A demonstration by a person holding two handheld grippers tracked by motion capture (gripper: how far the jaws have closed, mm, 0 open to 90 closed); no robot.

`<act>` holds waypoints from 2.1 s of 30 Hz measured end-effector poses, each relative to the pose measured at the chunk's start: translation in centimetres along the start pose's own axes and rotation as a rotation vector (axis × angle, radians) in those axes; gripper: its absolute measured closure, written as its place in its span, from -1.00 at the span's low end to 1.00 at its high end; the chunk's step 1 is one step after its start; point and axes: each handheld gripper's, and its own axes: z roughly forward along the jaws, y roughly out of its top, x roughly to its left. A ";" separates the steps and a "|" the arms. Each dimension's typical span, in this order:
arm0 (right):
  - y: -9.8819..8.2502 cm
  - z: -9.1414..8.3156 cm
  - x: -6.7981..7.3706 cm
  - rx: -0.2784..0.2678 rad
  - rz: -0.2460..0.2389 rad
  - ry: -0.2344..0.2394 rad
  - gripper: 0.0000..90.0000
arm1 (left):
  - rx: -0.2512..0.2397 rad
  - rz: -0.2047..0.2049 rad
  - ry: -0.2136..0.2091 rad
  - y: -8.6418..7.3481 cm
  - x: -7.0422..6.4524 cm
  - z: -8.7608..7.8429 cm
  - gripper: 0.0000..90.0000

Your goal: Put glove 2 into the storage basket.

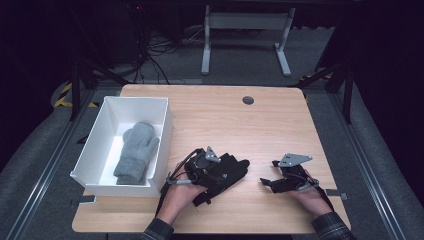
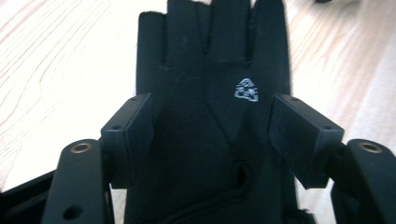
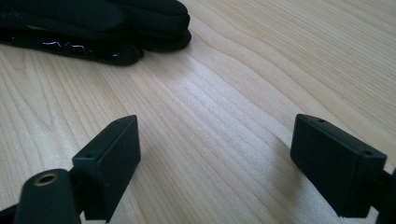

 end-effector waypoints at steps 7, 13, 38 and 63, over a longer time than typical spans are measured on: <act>0.0 0.0 0.0 0.000 0.000 0.000 -0.64 | 0.024 -0.004 0.017 -0.2 0.3 0.9 -0.40; 0.0 0.0 0.0 0.000 0.000 0.000 -0.64 | 0.050 0.025 0.026 -0.5 0.2 1.4 -0.33; 0.0 0.0 0.0 0.000 0.001 0.000 -0.64 | 0.068 0.010 0.007 -0.6 0.0 1.6 -0.10; 0.0 0.1 0.1 -0.002 0.006 -0.002 -0.64 | 0.009 -0.113 -0.072 1.0 -0.2 -2.6 0.49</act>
